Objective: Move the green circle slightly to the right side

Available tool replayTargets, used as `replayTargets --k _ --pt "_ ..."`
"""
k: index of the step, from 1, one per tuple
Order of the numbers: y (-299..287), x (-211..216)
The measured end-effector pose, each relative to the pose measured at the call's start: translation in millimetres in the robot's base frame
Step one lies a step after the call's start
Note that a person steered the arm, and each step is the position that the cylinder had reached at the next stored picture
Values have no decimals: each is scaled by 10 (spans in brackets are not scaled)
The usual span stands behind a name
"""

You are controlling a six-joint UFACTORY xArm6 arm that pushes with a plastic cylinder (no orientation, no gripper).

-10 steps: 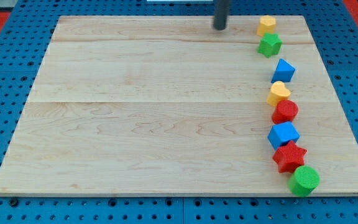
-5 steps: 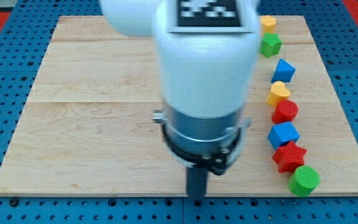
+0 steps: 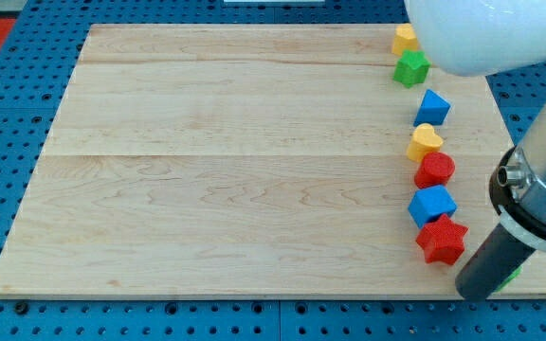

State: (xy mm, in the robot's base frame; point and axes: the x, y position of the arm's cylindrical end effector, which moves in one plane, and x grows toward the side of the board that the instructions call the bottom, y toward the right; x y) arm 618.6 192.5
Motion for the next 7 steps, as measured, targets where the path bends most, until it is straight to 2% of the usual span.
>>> replayTargets --k 2,3,4,7 --pt "-85 -6" --pt "-975 -145" --pt "-1546 -746" --pt "-1500 -3308"
